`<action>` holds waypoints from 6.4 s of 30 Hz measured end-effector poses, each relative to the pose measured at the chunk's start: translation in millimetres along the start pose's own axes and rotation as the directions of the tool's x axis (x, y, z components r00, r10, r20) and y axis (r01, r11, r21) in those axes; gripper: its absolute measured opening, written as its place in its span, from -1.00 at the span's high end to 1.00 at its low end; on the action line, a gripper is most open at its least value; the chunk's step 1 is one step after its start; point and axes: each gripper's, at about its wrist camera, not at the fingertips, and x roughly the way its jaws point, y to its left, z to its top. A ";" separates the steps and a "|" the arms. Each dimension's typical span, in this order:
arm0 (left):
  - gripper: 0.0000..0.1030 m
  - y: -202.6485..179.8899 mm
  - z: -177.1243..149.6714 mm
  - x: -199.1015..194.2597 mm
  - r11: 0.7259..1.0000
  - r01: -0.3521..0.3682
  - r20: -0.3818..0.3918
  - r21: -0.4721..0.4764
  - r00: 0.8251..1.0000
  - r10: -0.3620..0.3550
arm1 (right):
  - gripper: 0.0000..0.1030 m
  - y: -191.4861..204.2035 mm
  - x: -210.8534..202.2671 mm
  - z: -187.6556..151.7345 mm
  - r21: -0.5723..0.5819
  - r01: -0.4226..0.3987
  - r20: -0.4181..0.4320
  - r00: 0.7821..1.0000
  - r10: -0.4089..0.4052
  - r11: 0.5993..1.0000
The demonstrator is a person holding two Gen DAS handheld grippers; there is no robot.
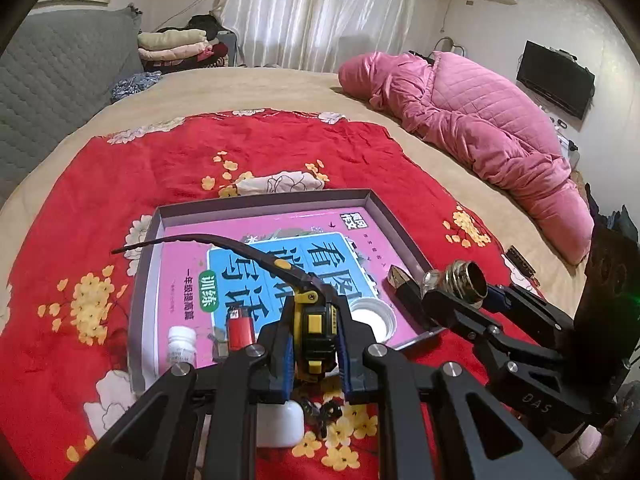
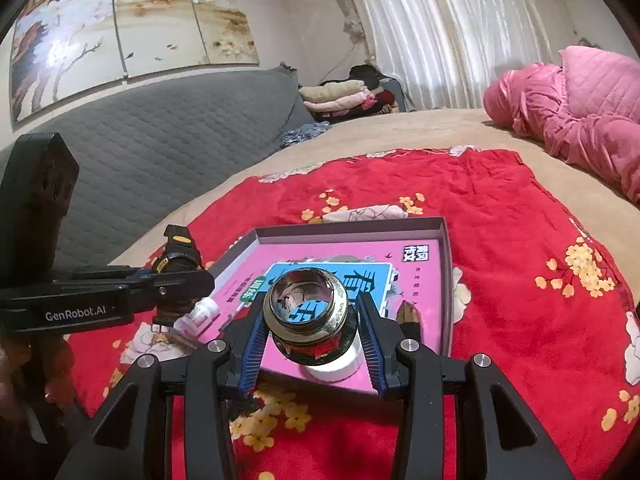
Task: Organize rigid objects
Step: 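Lift glass jar with right tool while left tool carries tape measure over box, then lower glass jar into box with right tool while left lowers tape measure inside, then open right tool releasing jar while left tool opens releasing tape measure, then withdraw both tools and move left tool to white earbud case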
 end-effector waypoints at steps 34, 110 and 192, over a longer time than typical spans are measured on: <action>0.67 -4.1 -4.3 59.8 0.997 -0.072 -0.077 0.040 0.994 0.075 | 0.14 -7.8 10.1 10.8 -0.027 0.042 0.022 0.999 -0.041 0.999; 0.64 -19.1 -22.1 94.0 0.976 -0.119 -0.167 0.181 0.975 0.149 | 0.13 -23.7 63.4 -16.0 0.011 0.090 -0.228 0.970 -0.085 0.996; -0.23 48.7 -34.8 -0.5 0.986 -0.111 -0.100 -0.128 0.990 0.099 | -0.43 1.0 20.2 2.7 -0.071 0.044 -0.040 0.998 -0.047 0.997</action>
